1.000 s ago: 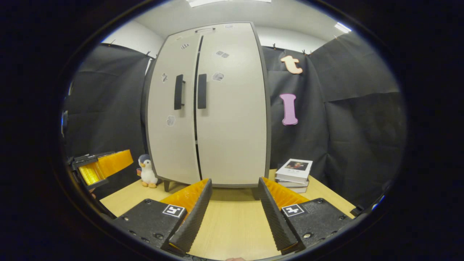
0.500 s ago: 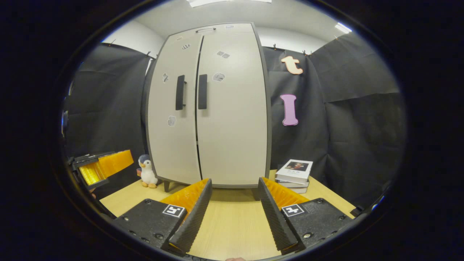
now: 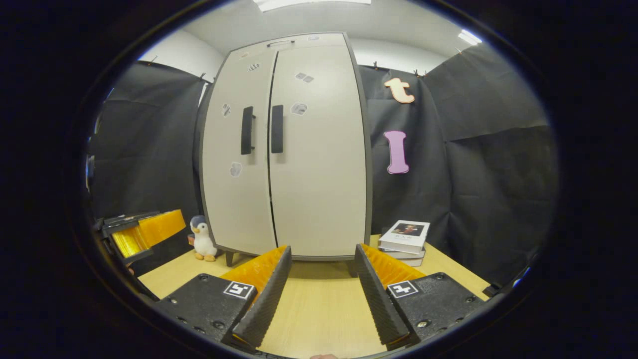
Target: Grab one shoe with the right hand and put it into the shoe cabinet, grab the other shoe with the left hand and put it into the shoe cabinet; then close the right door with the right hand and the left door with the left hand.
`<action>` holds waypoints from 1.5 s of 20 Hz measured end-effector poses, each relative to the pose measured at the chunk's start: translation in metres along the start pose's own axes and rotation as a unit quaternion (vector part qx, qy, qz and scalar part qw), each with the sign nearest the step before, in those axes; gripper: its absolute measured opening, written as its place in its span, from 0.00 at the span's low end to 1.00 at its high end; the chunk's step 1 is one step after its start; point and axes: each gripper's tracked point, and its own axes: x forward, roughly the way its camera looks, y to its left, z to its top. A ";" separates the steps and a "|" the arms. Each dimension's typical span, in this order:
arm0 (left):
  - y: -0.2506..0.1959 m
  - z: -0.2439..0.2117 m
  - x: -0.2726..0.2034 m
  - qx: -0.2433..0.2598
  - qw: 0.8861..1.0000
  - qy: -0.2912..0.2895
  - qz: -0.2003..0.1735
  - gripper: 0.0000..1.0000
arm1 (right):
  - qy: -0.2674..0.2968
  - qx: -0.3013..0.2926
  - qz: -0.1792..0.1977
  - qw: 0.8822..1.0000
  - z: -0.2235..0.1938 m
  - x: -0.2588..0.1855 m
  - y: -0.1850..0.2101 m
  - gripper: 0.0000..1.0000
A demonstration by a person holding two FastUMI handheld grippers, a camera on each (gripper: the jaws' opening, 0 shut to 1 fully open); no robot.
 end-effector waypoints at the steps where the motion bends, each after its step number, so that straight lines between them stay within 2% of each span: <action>1: -0.001 0.002 0.000 -0.001 1.000 -0.002 -0.001 0.93 | -0.001 -0.001 0.000 1.000 0.001 -0.001 -0.001 0.83; 30: -0.008 0.001 -0.001 0.000 1.000 -0.002 -0.012 0.93 | -0.002 0.003 0.000 1.000 0.002 -0.002 -0.001 0.83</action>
